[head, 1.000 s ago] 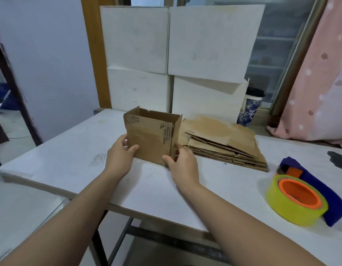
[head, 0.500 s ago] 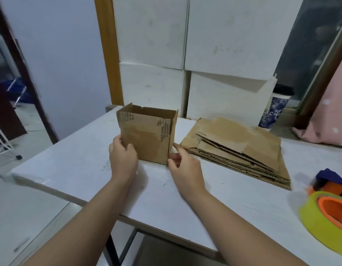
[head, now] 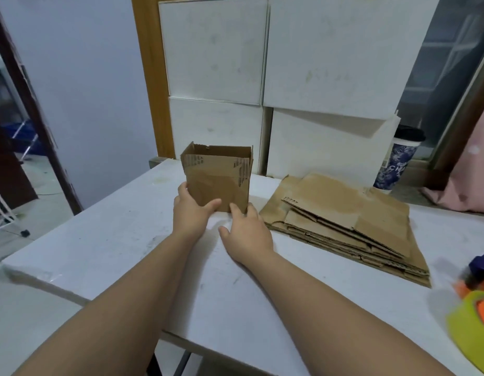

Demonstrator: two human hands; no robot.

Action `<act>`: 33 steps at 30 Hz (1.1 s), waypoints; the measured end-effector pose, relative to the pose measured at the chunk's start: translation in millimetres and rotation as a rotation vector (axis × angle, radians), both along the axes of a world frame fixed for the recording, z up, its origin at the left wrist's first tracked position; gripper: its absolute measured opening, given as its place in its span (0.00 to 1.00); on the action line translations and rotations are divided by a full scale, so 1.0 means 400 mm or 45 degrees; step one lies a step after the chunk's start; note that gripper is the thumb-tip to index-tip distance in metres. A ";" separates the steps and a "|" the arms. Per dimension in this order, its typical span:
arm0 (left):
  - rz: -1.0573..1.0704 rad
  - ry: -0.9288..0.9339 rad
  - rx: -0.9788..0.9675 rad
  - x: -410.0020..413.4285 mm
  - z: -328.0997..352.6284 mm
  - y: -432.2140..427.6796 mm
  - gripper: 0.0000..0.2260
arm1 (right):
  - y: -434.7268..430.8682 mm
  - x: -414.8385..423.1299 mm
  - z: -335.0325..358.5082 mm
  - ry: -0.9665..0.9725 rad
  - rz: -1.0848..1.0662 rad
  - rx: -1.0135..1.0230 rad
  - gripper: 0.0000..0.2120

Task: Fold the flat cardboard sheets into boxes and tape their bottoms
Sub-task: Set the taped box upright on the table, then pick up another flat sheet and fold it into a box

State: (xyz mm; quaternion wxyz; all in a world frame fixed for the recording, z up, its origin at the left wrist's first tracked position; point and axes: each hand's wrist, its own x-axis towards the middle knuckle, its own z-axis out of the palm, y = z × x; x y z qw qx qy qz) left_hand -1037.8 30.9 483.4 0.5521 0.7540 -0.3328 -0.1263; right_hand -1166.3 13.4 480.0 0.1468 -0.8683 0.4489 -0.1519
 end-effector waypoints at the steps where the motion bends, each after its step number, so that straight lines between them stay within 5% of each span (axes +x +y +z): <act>1: -0.014 -0.057 0.044 0.005 -0.004 -0.025 0.40 | -0.004 0.009 -0.002 0.016 -0.039 -0.011 0.30; 5: -0.043 -0.247 0.219 0.022 -0.017 -0.123 0.47 | -0.018 0.030 -0.017 0.029 -0.130 -0.043 0.33; 12: 0.033 -0.464 0.395 0.038 -0.035 -0.215 0.43 | -0.042 0.039 -0.036 0.017 -0.112 -0.048 0.32; 17: 0.117 -0.223 0.153 0.024 -0.030 -0.181 0.43 | -0.042 0.031 -0.030 -0.082 -0.074 -0.132 0.22; 19: 0.093 -0.047 0.002 -0.001 -0.028 -0.142 0.35 | -0.044 0.023 -0.026 -0.171 -0.065 -0.069 0.20; 23: -0.116 0.025 -0.098 -0.066 -0.028 -0.054 0.08 | -0.028 -0.023 0.003 -0.757 -0.197 0.333 0.11; 25: -0.213 0.023 -0.122 -0.097 -0.018 -0.013 0.05 | -0.005 -0.052 0.015 -0.858 -0.224 0.376 0.09; 33: -0.538 -0.002 -0.152 -0.274 0.050 -0.031 0.10 | -0.016 -0.270 0.091 -0.525 -0.346 -0.271 0.13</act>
